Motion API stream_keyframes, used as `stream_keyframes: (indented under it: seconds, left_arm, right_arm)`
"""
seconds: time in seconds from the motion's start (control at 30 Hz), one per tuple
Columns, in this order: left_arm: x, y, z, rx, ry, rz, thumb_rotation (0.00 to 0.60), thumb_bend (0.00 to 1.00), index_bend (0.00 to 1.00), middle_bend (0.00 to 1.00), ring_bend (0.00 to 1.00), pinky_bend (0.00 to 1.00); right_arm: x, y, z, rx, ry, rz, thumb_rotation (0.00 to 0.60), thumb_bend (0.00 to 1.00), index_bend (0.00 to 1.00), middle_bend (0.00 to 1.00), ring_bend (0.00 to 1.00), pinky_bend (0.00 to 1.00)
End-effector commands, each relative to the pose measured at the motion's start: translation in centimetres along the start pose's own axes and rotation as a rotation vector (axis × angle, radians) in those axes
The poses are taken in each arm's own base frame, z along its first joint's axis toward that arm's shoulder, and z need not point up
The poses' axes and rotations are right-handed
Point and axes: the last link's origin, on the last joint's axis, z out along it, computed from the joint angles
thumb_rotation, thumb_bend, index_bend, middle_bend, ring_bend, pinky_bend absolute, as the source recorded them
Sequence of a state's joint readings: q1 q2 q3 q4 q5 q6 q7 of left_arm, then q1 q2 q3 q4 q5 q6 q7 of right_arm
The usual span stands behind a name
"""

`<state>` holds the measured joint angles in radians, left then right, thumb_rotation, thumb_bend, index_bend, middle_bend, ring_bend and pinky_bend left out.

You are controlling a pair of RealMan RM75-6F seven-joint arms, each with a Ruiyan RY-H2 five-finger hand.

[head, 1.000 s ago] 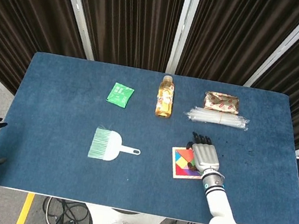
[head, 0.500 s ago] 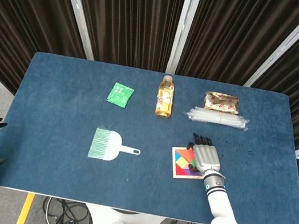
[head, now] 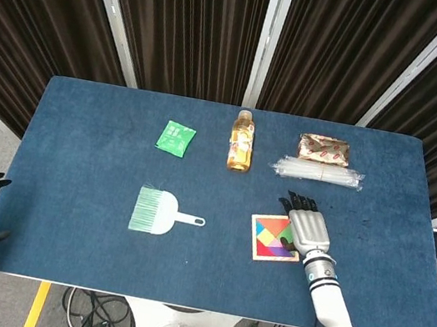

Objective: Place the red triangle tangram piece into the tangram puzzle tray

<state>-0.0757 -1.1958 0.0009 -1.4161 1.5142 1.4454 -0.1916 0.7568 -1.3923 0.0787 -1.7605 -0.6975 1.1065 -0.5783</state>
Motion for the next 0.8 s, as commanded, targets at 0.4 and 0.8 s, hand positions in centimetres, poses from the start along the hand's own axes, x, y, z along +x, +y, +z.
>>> stream_keyframes:
  seconds: [0.4,0.8]
  left_arm:
    - [0.1,0.2,-0.1,-0.002,0.002,0.009,0.600,0.00,0.16,0.09,0.02,0.12]
    - [0.8,1.5,0.3,-0.025,0.023,0.050,0.600,0.00,0.16,0.09,0.02,0.12]
  right_arm:
    - [1.0,3.7,-1.8,-0.047,0.105,0.024,0.600,0.19,0.00,0.00,0.00,0.00]
    - [-0.7,14.9,-15.2,-0.161,0.397,0.002,0.600,0.18,0.00,0.00,0.00,0.00]
